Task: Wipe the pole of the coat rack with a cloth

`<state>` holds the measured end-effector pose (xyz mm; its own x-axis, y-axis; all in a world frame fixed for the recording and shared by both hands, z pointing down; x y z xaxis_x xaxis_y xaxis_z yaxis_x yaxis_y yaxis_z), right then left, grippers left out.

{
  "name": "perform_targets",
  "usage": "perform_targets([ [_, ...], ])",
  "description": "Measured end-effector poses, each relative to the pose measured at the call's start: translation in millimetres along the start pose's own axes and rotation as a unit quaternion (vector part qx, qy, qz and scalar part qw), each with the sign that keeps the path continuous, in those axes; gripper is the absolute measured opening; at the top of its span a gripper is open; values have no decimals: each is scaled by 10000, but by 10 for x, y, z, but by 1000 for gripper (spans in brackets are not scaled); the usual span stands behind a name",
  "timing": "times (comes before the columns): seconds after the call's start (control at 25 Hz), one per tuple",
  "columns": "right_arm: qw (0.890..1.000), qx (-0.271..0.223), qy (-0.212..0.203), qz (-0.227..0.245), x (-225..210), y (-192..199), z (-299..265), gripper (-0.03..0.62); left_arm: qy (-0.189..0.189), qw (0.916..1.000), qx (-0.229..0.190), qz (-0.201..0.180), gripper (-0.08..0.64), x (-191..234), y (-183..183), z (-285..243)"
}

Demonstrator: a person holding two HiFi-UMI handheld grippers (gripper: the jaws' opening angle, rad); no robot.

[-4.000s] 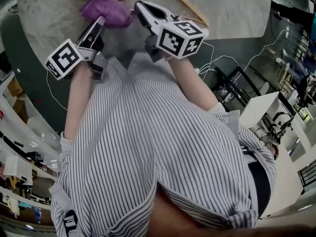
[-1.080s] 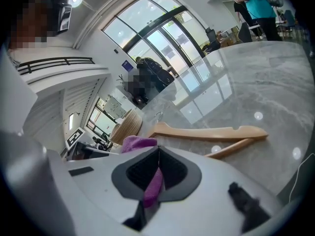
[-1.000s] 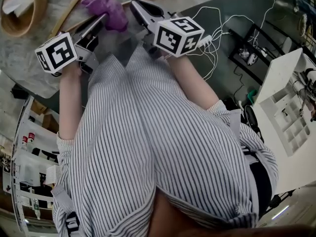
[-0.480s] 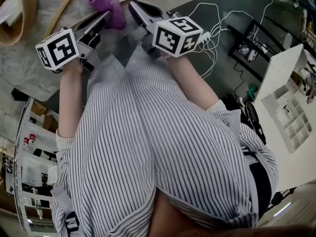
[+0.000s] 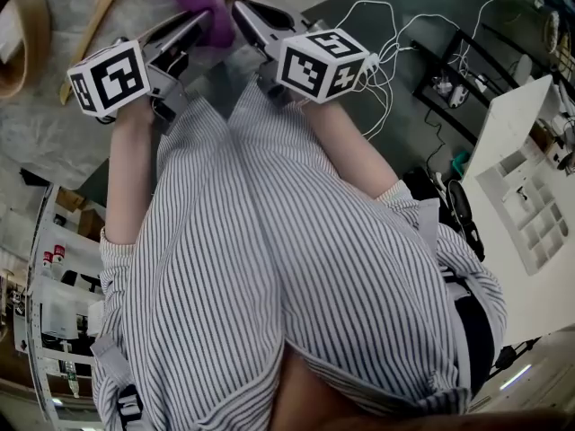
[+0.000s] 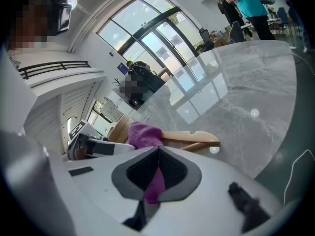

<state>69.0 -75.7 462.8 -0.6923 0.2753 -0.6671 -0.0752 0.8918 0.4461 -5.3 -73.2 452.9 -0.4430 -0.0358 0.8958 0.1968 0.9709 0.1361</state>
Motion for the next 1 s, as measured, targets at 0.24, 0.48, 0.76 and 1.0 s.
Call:
perform_targets([
  [0.24, 10000, -15, 45, -52, -174, -25, 134, 15, 55, 10000, 57, 14, 51, -85, -7, -231],
  [0.48, 10000, -27, 69, -53, -286, -77, 210, 15, 133, 9998, 132, -59, 51, -178, -37, -421],
  [0.76, 9999, -88, 126, -57, -395, -121, 318, 15, 217, 9995, 185, -101, 51, -279, -32, -609],
  [1.0, 9997, -162, 200, -59, -500, -135, 444, 15, 266, 9993, 226, -138, 51, -359, 8, -745],
])
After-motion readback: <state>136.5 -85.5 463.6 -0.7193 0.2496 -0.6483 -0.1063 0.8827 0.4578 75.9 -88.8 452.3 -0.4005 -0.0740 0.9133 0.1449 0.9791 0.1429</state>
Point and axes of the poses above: the fingertips, and each gripper's own axes: z backward along the fingers, x to its left, y out of its underside, the point moved 2 cm from there along z, backward along the fingers, and after that the axes turned 5 degrees about x, right-handed, at the moved point
